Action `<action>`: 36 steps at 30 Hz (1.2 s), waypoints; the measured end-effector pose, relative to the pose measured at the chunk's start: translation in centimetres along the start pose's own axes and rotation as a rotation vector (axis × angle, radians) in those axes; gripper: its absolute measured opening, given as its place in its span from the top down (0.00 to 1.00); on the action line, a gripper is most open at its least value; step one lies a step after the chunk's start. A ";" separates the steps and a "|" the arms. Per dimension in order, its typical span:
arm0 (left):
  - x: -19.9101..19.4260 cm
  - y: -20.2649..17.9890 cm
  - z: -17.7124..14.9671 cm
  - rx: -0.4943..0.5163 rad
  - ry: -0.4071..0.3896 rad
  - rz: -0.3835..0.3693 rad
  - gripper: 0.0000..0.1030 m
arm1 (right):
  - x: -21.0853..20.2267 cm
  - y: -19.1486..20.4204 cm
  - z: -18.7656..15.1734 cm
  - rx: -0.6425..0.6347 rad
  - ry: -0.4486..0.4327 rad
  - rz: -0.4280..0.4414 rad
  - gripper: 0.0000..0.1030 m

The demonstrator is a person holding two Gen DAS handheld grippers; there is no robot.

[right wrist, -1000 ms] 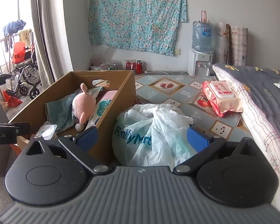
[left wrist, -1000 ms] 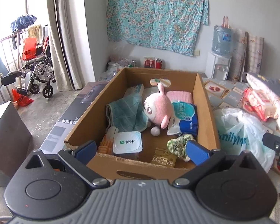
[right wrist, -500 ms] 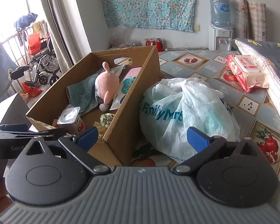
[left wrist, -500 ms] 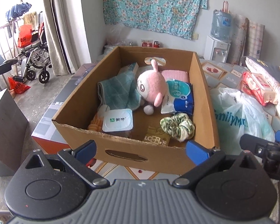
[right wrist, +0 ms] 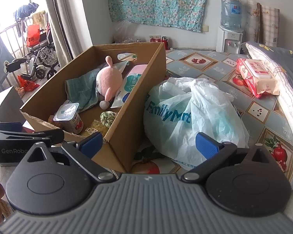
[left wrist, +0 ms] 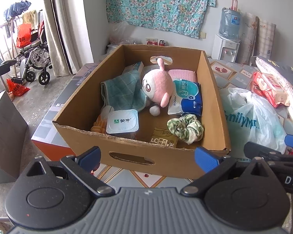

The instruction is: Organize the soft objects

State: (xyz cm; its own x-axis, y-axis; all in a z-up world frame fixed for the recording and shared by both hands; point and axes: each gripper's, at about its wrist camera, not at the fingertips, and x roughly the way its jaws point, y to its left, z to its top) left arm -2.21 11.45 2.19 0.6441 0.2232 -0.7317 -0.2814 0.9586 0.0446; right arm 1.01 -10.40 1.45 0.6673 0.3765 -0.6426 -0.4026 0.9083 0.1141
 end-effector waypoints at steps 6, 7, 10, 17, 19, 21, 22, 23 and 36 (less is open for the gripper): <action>0.0 -0.1 -0.1 0.001 0.006 0.004 0.00 | 0.2 -0.1 0.0 -0.002 0.003 -0.007 0.01; 0.0 -0.1 -0.2 0.001 0.008 0.005 0.00 | 0.2 -0.1 0.0 -0.002 0.005 -0.006 0.01; 0.1 -0.1 -0.2 0.001 0.011 0.009 0.00 | 0.4 -0.1 0.0 0.001 0.009 -0.006 0.01; 0.4 -0.1 -0.2 0.003 0.025 0.014 0.01 | 0.6 0.0 -0.1 0.002 0.016 -0.010 0.01; 0.4 -0.1 -0.2 0.001 0.028 0.016 0.01 | 0.7 -0.1 -0.1 0.005 0.019 -0.009 0.01; 0.4 -0.1 -0.2 0.000 0.028 0.017 0.01 | 0.8 -0.2 -0.1 0.007 0.023 -0.007 0.01; 0.4 -0.1 -0.2 0.000 0.029 0.018 0.01 | 0.8 -0.2 -0.1 0.007 0.023 -0.007 0.01; 0.4 -0.1 -0.2 0.000 0.029 0.018 0.01 | 0.9 -0.2 -0.1 0.006 0.023 -0.008 0.01; 0.3 -0.1 -0.2 -0.005 0.031 0.018 0.01 | 0.9 -0.2 -0.1 0.006 0.021 -0.007 0.01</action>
State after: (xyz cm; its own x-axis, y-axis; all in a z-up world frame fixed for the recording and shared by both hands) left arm -2.14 11.42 1.81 0.6165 0.2345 -0.7516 -0.2966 0.9535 0.0542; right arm 1.61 -10.24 0.77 0.6567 0.3659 -0.6594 -0.3939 0.9121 0.1138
